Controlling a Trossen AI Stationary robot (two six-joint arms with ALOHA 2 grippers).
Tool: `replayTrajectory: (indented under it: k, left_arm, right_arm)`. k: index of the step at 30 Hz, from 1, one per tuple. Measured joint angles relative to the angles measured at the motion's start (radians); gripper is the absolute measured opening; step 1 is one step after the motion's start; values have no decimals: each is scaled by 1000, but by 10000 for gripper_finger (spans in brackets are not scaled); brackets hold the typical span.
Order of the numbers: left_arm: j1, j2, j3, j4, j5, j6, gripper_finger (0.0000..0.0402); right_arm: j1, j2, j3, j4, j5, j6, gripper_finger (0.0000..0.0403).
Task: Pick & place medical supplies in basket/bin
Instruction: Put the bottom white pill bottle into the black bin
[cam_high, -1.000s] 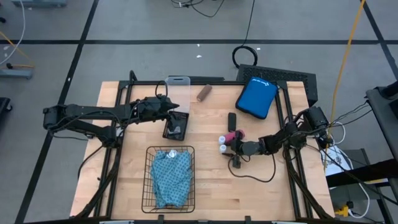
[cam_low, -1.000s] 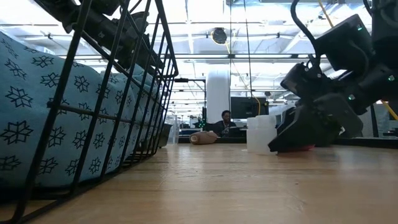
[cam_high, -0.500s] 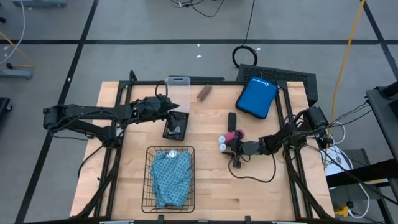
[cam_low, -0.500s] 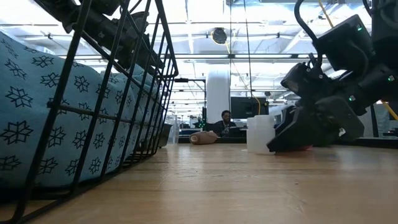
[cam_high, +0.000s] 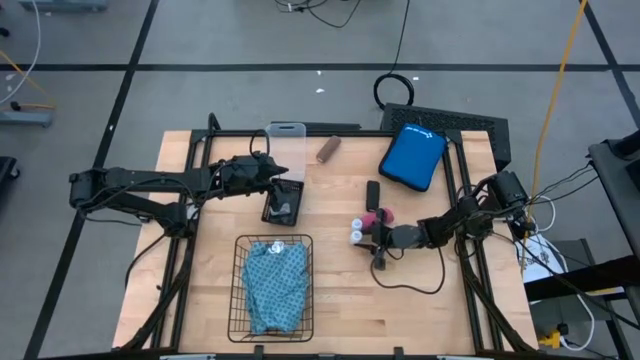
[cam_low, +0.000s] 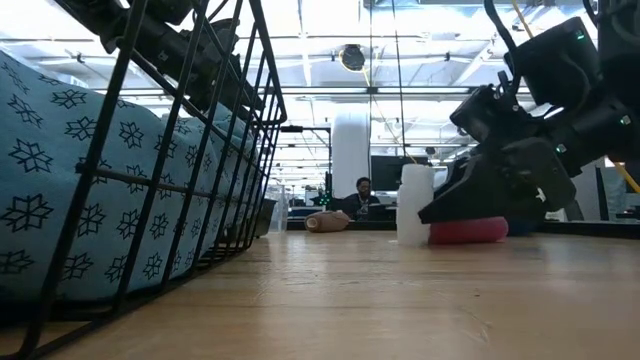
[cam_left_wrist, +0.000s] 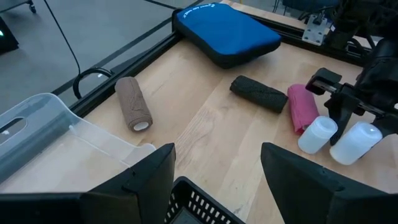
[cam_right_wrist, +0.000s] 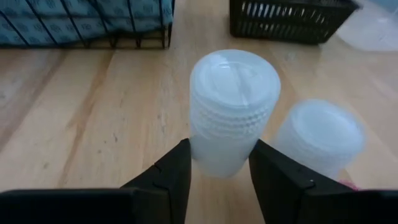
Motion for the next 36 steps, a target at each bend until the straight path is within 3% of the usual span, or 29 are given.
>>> replayTrajectory:
  k: [14, 22, 28, 36]
  left_arm:
    - [0, 0, 0, 0, 0, 0, 246]
    - [0, 0, 0, 3, 0, -2, 246]
    - [0, 0, 0, 10, 0, -10, 246]
    - [0, 1, 0, 25, 1, -10, 246]
  right_arm:
    - [0, -50, 0, 67, 1, -38, 138]
    - [0, -250, -1, 14, 2, -129, 140]
    - [-32, -436, -1, -124, 62, -180, 138]
    - [-77, -671, -1, -306, 56, -183, 138]
